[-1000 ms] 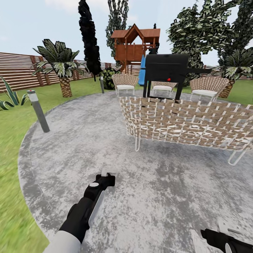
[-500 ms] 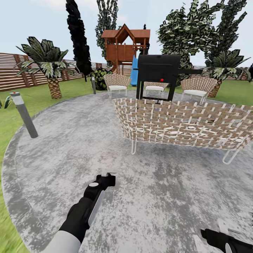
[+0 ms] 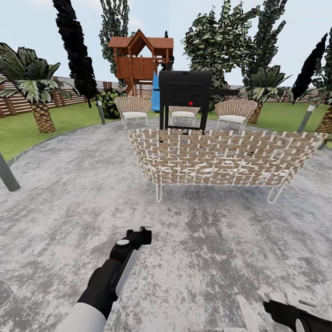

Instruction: Pick up the pesticide atomizer in the garden and spray insectifuge to fully cover both potted plants in the garden.

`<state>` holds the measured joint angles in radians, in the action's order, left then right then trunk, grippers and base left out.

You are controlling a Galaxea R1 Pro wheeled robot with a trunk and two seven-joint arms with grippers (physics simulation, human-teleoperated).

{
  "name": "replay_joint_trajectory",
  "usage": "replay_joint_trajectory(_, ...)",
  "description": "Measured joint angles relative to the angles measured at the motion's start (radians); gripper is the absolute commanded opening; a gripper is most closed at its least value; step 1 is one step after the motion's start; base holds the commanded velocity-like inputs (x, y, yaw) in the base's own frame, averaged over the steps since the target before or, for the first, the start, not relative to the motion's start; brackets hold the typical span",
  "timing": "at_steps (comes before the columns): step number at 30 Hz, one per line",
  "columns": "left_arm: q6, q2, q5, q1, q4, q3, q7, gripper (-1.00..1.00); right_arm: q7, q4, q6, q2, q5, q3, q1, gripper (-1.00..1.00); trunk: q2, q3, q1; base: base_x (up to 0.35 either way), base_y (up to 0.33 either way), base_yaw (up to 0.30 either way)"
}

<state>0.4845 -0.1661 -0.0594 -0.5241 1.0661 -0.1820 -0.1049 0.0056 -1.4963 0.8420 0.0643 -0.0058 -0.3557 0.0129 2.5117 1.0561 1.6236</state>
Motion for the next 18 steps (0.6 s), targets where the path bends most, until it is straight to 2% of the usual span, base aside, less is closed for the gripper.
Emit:
replay_joint_trajectory(4,0.000,0.000,0.000,0.000,0.000,0.000,0.000,-1.00,0.000,0.000,0.000,0.000,0.000,0.000,0.000,1.00,0.000,0.000,0.000,0.042,0.015,-0.273)
replay_joint_trajectory(9,0.000,0.000,0.000,0.000,0.000,0.000,0.001,-1.00,0.000,0.000,0.000,-0.001,0.000,0.000,0.000,1.00,0.000,0.000,-0.001,0.283,0.097,-0.191)
replay_joint_trajectory(10,0.000,0.002,0.002,0.000,-0.004,0.000,0.000,-1.00,0.000,0.000,0.000,-0.002,0.000,0.000,0.001,1.00,-0.018,0.002,-0.020,0.317,0.106,-0.044)
replay_joint_trajectory(11,0.000,0.000,-0.001,0.000,0.000,0.000,0.001,-1.00,0.000,0.000,0.000,-0.001,0.001,0.000,0.000,1.00,-0.001,0.000,-0.023,0.320,0.106,-0.033)
replay_joint_trajectory(14,0.000,0.000,0.000,0.000,0.000,0.000,0.000,-1.00,0.000,0.000,0.000,-0.001,0.000,0.000,0.000,1.00,0.000,-0.001,0.003,0.323,0.107,-0.106)
replay_joint_trajectory(18,0.000,0.000,0.000,0.000,0.000,0.000,0.000,-1.00,0.000,0.000,0.000,0.000,-0.001,0.000,0.000,1.00,0.000,-0.004,-0.001,0.308,0.097,-0.204)
